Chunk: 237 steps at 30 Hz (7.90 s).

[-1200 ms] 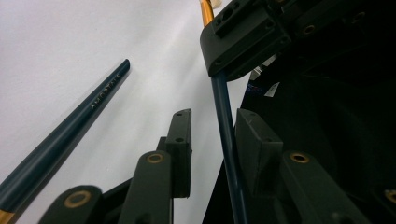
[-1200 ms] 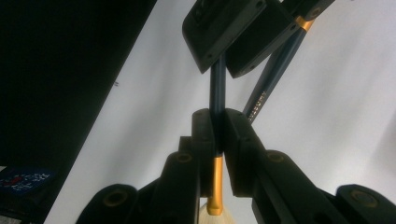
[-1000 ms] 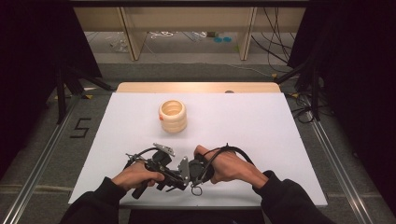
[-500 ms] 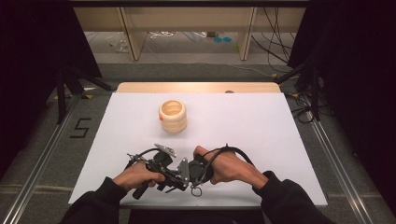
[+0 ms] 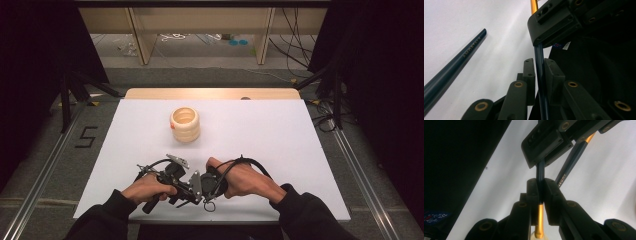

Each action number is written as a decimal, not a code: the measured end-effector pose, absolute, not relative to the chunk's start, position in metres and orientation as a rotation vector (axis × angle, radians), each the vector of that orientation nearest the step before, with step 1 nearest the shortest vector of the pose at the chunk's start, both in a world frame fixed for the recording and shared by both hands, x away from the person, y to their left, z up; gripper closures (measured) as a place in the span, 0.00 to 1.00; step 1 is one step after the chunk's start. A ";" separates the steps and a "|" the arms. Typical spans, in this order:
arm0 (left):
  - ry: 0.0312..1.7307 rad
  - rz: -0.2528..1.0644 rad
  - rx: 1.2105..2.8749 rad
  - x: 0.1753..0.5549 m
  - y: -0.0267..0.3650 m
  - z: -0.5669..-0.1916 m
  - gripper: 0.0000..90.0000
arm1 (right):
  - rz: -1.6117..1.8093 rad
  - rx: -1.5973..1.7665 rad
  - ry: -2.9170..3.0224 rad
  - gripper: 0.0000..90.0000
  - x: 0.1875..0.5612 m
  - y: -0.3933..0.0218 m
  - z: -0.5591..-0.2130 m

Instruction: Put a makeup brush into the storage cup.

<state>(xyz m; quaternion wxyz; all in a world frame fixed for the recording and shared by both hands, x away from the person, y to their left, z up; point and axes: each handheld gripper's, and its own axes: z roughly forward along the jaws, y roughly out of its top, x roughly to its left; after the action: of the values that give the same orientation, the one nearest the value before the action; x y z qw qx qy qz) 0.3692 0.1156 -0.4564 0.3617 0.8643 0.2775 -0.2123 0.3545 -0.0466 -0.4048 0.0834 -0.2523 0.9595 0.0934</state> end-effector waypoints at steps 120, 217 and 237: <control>0.913 0.239 1.675 0.369 0.136 -0.418 0.93 | 2.038 1.134 2.270 0.50 0.421 -0.099 -0.407; 0.911 0.287 1.841 0.345 0.147 -0.438 0.26 | 1.864 0.835 2.072 0.93 0.470 -0.122 -0.361; 0.917 0.304 1.828 0.342 0.148 -0.441 0.23 | 1.848 0.830 2.077 0.93 0.501 -0.096 -0.363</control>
<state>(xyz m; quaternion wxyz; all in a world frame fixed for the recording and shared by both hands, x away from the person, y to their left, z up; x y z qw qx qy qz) 0.3418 0.1482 -0.4407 0.5115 0.7597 0.3812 0.1262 0.5009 -0.0962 -0.3630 0.1201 0.2841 0.7107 0.6323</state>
